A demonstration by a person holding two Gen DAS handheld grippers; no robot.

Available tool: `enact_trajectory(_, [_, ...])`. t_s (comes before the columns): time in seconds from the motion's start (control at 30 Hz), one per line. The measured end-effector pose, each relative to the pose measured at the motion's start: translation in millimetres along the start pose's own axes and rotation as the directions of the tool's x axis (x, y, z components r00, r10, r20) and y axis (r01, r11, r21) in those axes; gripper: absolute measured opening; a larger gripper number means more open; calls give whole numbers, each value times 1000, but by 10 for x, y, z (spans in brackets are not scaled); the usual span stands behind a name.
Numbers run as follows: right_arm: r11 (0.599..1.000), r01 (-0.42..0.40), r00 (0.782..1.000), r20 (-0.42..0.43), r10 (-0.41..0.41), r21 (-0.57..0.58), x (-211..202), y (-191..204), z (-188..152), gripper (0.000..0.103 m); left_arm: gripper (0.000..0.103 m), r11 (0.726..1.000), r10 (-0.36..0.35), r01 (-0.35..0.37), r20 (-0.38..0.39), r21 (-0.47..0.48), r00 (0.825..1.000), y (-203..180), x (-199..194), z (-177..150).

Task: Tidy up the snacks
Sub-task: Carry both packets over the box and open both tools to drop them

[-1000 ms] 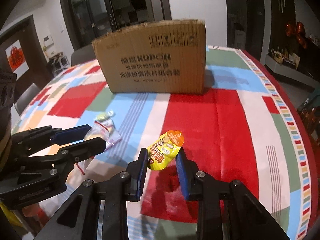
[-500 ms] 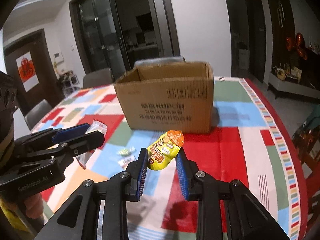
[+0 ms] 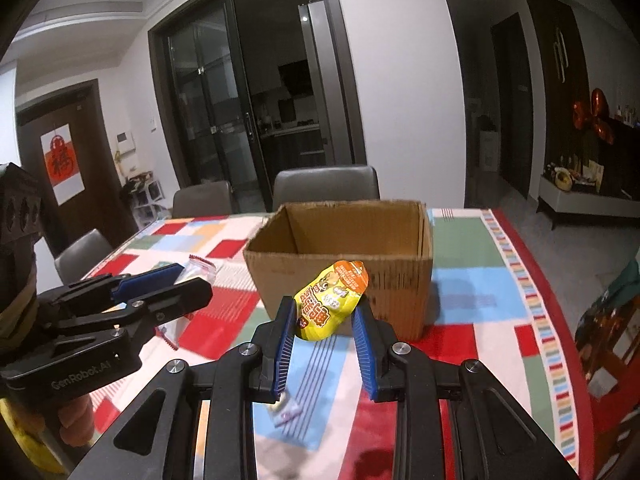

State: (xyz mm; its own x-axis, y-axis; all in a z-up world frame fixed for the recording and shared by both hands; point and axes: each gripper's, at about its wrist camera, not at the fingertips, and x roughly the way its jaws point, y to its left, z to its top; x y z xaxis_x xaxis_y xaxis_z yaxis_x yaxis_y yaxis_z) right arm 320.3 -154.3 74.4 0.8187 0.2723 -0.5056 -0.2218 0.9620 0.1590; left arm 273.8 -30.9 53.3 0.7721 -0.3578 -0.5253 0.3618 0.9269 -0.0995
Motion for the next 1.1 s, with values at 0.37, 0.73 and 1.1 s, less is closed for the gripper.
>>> enact_trajectory(0.37, [1000, -1, 1000, 27, 1, -26, 179, 46, 350, 30, 36, 1000, 7, -7, 9, -13, 1000, 195, 157, 333])
enact_trajectory(0.73, [999, -5, 999, 38, 7, -40, 518, -27, 568, 30, 36, 999, 34, -34, 17, 15, 999, 302, 488, 619])
enact_trajectory(1.1, [999, 13, 1000, 13, -13, -48, 924, -135, 691, 30, 37, 999, 47, -47, -1, 15, 999, 458, 953, 817])
